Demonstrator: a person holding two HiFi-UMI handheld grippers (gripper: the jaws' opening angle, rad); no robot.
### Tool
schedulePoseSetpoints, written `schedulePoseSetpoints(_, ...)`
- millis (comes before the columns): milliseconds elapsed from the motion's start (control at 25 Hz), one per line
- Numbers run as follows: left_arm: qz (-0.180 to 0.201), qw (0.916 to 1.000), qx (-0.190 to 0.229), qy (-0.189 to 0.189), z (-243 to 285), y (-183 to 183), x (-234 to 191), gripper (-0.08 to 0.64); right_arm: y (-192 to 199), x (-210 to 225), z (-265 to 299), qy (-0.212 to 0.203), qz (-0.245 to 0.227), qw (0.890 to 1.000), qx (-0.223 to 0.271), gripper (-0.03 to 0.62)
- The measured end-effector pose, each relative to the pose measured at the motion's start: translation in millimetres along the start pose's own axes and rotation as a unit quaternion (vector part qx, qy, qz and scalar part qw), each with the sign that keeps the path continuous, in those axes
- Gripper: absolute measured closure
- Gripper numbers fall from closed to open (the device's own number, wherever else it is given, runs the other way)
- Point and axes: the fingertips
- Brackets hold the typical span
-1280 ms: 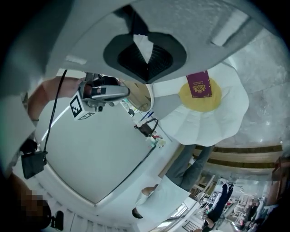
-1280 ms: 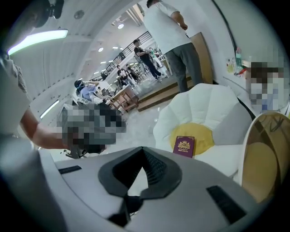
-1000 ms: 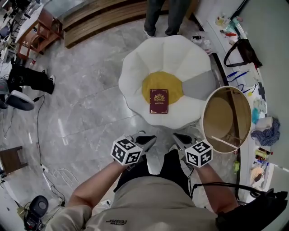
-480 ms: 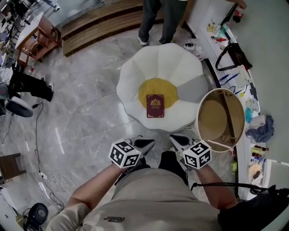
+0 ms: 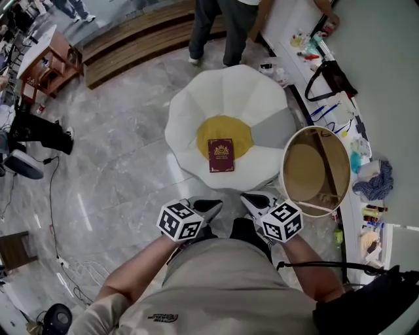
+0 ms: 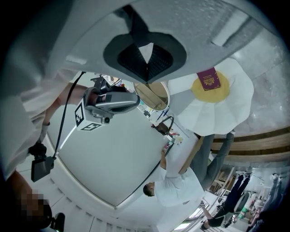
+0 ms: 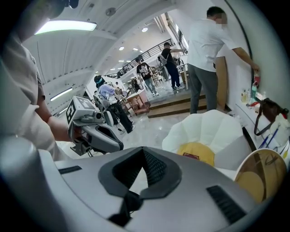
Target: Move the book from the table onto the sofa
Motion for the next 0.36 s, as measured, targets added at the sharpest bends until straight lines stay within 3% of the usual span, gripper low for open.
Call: schedulePoseSetpoints(360,0.002,1.0,-0.005,0.007,5.2,-0.8,-6.0,0.552,-1.3,3.0,4.5,0.005,0.004,1.0,0.001,0.58)
Point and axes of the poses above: the fingertips, and each gripper's own axes: z forward along the fingers, x to its right, y out of its underside, and after that the axes turned 14 degrees about z, right-handed
